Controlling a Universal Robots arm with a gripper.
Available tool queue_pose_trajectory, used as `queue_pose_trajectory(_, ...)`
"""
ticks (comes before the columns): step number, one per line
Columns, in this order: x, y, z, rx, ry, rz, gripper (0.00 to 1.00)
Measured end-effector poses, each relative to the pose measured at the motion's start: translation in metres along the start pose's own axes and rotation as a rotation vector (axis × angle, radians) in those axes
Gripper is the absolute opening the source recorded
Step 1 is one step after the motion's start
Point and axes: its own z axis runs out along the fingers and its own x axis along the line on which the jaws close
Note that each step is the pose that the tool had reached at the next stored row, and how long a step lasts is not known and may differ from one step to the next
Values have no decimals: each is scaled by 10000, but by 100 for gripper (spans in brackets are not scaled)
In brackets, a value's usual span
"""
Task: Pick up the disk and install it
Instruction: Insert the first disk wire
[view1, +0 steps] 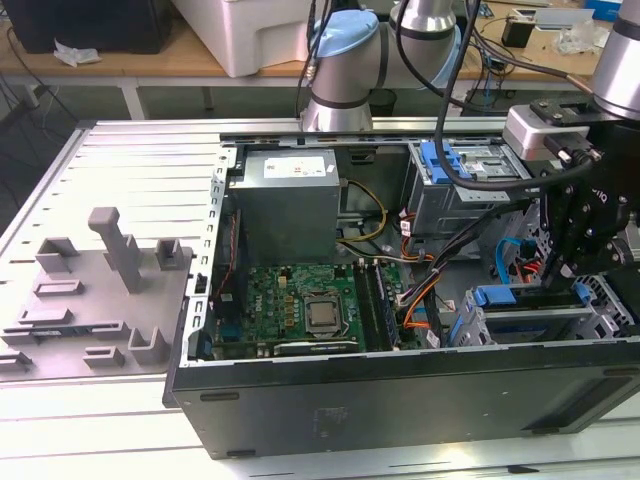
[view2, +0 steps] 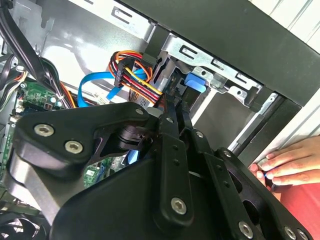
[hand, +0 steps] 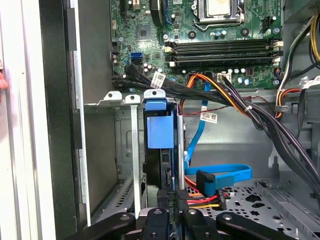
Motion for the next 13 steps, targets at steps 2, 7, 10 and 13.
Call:
queue_pose_trajectory(2,-1,0,5,1,0,-5,17)
queue_pose_trajectory(7,-2,0,16,2,-3,-15,17)
queue_pose_trajectory(10,-1,-1,7,2,-9,-15,17)
queue_pose_trajectory(13,2,-3,-31,2,-6,-15,17)
